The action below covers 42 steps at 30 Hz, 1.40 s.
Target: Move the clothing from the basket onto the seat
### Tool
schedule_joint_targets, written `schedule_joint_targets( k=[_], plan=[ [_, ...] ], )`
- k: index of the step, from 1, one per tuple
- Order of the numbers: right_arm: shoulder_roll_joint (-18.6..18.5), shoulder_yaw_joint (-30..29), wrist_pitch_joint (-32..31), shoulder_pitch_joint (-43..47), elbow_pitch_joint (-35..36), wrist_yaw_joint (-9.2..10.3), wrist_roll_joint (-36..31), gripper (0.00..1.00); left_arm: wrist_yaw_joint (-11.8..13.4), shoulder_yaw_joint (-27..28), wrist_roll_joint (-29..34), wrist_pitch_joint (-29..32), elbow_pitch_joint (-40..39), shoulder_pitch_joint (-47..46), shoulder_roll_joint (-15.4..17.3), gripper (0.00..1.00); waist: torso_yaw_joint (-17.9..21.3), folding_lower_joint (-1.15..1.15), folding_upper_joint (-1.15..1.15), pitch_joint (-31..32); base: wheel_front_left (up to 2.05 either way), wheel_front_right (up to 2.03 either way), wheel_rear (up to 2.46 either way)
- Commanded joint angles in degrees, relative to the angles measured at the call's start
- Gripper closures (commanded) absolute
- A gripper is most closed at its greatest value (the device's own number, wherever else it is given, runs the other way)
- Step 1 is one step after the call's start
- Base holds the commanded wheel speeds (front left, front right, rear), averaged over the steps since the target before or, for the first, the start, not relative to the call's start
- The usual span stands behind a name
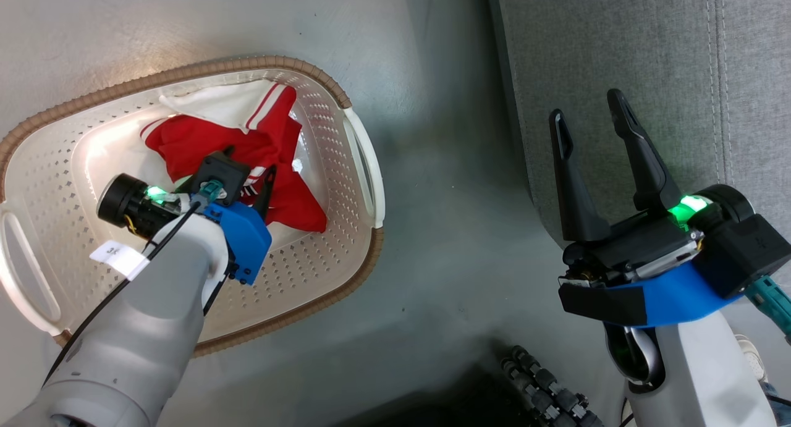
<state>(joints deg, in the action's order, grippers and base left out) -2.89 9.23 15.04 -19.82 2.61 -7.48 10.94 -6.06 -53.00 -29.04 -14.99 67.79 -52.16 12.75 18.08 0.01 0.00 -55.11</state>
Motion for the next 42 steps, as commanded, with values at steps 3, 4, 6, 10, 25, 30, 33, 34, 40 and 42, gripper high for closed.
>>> schedule_joint_targets(
  k=[3,4,6,10,25,30,33,34,40,42],
  plan=[
    [0.0,-0.1,0.2,0.7,0.5,-0.03,0.4,0.0,0.9,-0.8,1.1,-0.2,1.5,-1.8,-0.5,0.0,-0.1,-0.01,0.0,-0.2,0.0,0.0,0.0],
    [0.0,-0.1,0.2,0.8,0.6,-0.03,0.4,0.0,1.1,-1.1,1.3,-0.2,2.0,-2.0,-0.8,0.0,-0.1,-0.01,0.0,-0.3,0.0,0.0,0.0],
    [0.0,-0.2,0.2,1.1,0.7,-0.03,0.3,0.0,2.0,-1.6,1.9,-0.2,2.8,-2.7,-1.2,0.0,-0.2,-0.01,0.0,-0.3,0.0,0.0,0.0],
    [0.0,-0.2,0.2,1.4,0.9,-0.03,0.4,0.0,3.3,-2.9,3.0,0.0,4.1,-3.2,-1.8,0.0,-0.3,-0.01,0.0,-0.3,0.0,0.0,0.0],
    [0.0,0.5,0.2,-0.7,-0.1,-0.03,0.4,0.0,1.6,-2.5,0.9,0.0,5.3,-4.1,-2.9,1.0,-0.8,-0.01,0.0,0.4,0.0,0.0,0.0],
    [0.0,0.9,0.2,-1.5,-1.0,-0.03,-0.2,0.0,0.9,-2.0,0.1,-0.2,4.1,-2.4,-3.6,1.0,-2.4,-0.01,0.0,3.3,0.0,0.0,0.0],
    [0.0,1.0,0.2,-1.5,-1.6,-0.03,-0.5,0.0,0.6,-1.1,-0.5,-0.3,1.6,-1.3,-3.6,1.0,-3.3,-0.01,0.0,5.9,0.0,0.0,0.0],
    [0.0,1.0,0.2,-1.5,-1.9,-0.02,-0.7,0.0,0.5,-0.6,-0.8,-0.3,0.6,-0.7,-3.4,1.0,-3.7,-0.01,0.0,6.8,0.0,0.0,0.0],
    [0.0,0.7,0.2,-0.4,-3.9,-0.03,-1.9,0.0,0.2,1.5,-0.7,-0.3,-5.4,4.0,-3.0,1.0,-5.5,-0.01,0.0,13.5,0.0,0.0,0.0],
    [0.0,0.3,0.2,0.1,-4.6,-0.03,-2.3,0.0,0.0,2.3,-0.5,-0.3,-7.4,5.9,-3.0,1.0,-6.2,-0.01,0.0,15.9,0.0,0.0,0.0]
  ],
)
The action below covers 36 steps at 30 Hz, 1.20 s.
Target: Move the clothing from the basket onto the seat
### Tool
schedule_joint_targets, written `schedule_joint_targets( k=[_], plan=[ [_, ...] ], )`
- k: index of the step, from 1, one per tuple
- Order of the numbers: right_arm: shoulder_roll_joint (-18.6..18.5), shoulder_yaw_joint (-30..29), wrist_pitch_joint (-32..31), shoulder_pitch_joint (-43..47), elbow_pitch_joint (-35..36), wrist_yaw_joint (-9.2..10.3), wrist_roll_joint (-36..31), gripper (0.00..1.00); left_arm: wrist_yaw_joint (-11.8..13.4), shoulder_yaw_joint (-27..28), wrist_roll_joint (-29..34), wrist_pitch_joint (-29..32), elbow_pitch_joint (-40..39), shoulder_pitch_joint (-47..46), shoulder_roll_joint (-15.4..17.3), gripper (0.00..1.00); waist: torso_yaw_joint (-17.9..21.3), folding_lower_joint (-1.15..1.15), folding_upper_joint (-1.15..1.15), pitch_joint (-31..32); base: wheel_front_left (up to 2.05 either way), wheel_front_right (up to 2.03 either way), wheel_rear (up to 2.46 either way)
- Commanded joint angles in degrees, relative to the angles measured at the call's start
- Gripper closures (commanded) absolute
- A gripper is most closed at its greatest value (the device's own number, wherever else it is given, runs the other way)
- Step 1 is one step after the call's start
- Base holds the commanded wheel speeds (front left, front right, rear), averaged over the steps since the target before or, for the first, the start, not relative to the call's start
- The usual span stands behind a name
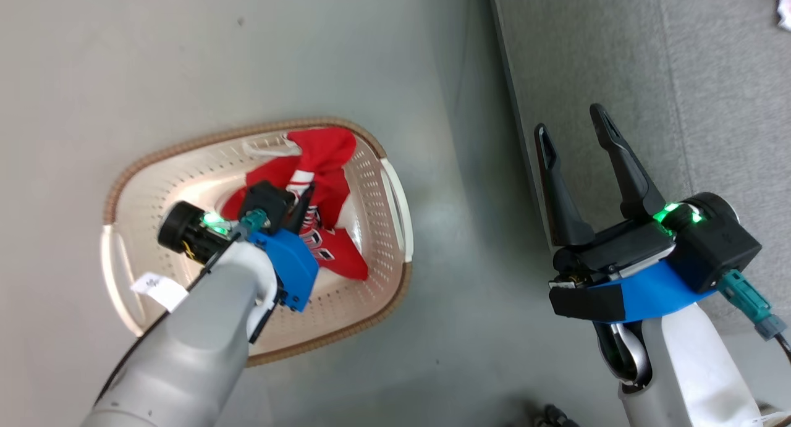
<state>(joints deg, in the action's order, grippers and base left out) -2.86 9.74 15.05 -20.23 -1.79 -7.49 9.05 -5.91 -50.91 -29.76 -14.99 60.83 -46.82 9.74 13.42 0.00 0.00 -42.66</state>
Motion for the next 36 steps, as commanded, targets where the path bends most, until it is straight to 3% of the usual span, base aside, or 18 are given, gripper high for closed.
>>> schedule_joint_targets(
  k=[1,21,36],
  plan=[
    [0.0,-0.4,0.2,0.8,-0.7,-0.02,-0.7,0.0,-0.2,0.6,0.4,-0.3,-1.6,1.5,-0.1,1.0,-1.9,0.0,0.0,4.8,0.0,0.0,0.0],
    [0.0,-1.1,0.2,6.5,-7.0,-0.02,-1.0,0.0,-1.6,4.8,3.6,-0.3,-16.1,15.4,0.1,1.0,-5.9,0.0,0.0,26.0,0.0,0.0,0.0],
    [0.0,-1.1,-0.6,10.8,-10.3,-0.02,-0.3,0.0,-1.6,0.1,-0.2,-0.3,-25.1,14.1,1.7,1.0,-8.4,0.0,0.0,34.4,0.0,0.0,0.0]
  ],
)
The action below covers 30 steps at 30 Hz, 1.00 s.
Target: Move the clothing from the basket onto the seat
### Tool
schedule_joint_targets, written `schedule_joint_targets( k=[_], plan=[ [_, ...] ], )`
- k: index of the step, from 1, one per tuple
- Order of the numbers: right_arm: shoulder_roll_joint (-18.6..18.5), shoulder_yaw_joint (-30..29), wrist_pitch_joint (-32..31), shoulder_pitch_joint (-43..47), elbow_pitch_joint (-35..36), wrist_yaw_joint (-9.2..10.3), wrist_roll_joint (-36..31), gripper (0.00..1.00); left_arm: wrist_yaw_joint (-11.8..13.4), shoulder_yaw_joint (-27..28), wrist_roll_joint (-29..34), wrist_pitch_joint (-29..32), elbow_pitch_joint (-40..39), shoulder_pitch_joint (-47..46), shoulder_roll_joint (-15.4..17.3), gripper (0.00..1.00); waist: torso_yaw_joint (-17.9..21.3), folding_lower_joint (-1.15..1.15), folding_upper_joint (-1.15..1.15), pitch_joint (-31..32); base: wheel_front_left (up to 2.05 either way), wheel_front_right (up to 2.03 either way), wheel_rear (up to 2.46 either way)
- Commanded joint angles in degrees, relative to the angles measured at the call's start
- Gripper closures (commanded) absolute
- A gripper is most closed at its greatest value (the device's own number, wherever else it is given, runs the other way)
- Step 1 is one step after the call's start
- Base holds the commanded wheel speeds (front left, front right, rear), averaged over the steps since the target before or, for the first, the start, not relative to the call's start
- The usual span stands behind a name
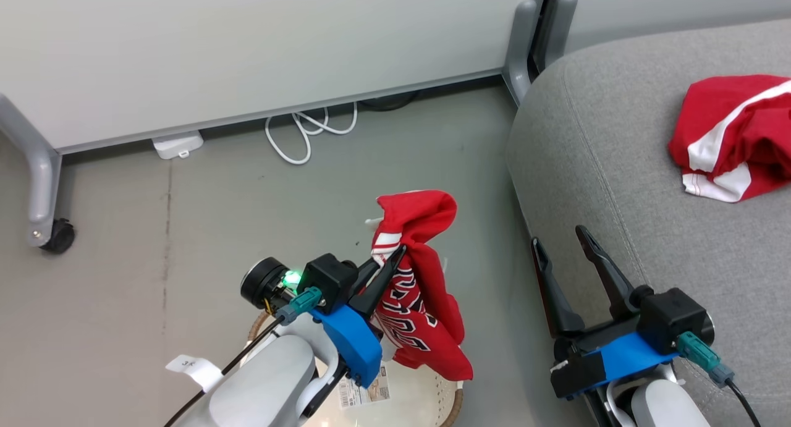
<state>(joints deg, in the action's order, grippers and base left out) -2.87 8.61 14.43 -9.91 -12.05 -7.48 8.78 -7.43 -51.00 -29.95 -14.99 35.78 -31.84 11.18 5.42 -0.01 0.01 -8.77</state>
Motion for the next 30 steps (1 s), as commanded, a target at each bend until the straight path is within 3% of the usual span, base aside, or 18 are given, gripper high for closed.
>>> schedule_joint_targets(
  k=[1,16,30],
  plan=[
    [0.0,-0.2,-0.1,0.9,-0.2,-0.03,-0.1,0.0,0.0,-0.3,-0.5,-0.3,-0.3,-1.2,0.3,1.0,-0.6,0.01,-0.01,0.9,0.0,0.0,0.0],
    [0.0,1.2,-1.6,3.2,0.1,-0.03,0.6,0.0,-0.1,-7.1,-10.2,2.0,-2.3,-11.4,-1.6,1.0,-2.2,0.01,-0.01,3.6,0.0,0.0,0.0],
    [0.0,2.5,-2.1,3.6,-0.4,-0.03,0.9,0.0,-0.1,-11.5,-14.5,2.8,0.4,-18.7,-4.1,1.0,-2.8,0.01,-0.01,4.7,0.0,0.0,0.0]
  ],
)
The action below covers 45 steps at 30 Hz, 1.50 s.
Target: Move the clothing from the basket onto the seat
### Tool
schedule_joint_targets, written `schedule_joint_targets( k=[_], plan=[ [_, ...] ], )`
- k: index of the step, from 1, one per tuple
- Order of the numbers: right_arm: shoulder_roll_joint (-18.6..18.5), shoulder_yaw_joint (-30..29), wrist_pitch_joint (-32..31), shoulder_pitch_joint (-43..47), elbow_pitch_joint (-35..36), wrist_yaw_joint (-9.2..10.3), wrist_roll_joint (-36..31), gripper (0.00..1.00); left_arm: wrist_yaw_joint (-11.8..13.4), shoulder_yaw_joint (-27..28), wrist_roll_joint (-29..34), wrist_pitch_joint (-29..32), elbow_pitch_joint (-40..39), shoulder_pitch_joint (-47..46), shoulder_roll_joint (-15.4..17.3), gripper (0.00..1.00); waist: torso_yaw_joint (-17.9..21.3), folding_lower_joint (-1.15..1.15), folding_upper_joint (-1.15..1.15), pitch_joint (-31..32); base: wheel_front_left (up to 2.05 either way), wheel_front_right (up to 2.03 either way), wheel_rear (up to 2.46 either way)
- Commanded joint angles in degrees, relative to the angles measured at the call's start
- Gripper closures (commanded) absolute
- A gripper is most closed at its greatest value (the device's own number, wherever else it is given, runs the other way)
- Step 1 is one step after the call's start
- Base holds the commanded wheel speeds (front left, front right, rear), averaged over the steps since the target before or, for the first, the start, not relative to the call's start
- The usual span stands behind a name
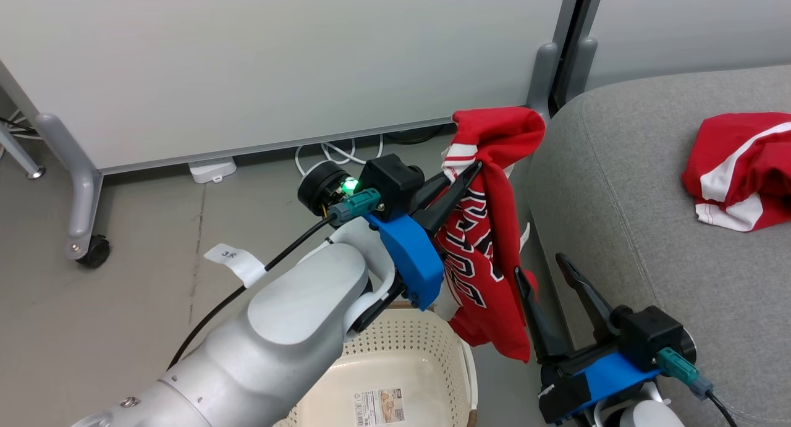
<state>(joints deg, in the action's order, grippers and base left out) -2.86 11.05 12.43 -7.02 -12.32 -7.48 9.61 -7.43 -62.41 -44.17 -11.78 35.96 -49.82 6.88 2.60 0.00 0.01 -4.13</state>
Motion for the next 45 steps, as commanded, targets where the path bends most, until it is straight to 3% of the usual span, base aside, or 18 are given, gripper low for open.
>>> schedule_joint_targets(
  k=[1,18,42,45],
  plan=[
    [0.0,0.2,-0.1,0.7,-0.2,-0.03,0.1,0.0,-0.1,-0.4,-0.4,-0.5,0.3,-0.9,0.1,1.0,0.0,0.0,-0.01,0.0,0.0,0.0,0.0],
    [0.0,6.5,-5.7,-4.9,-4.9,-0.03,-0.3,0.0,-0.1,-4.5,-3.6,-2.1,2.4,-2.5,-1.0,1.0,-1.1,0.0,-0.01,-0.4,0.0,0.0,0.0],
    [-0.1,13.7,-4.6,-22.2,-27.3,-0.03,1.5,0.0,-0.1,-7.9,-6.5,-3.1,3.0,-4.1,-1.5,1.0,-2.2,0.0,-0.01,-0.6,0.0,0.0,0.0],
    [-0.1,14.6,-3.6,-23.5,-29.5,-0.03,2.7,1.0,-0.1,-8.2,-6.7,-3.1,3.1,-4.0,-1.5,1.0,-2.3,0.0,-0.01,-0.4,0.0,0.0,0.0]
  ],
)
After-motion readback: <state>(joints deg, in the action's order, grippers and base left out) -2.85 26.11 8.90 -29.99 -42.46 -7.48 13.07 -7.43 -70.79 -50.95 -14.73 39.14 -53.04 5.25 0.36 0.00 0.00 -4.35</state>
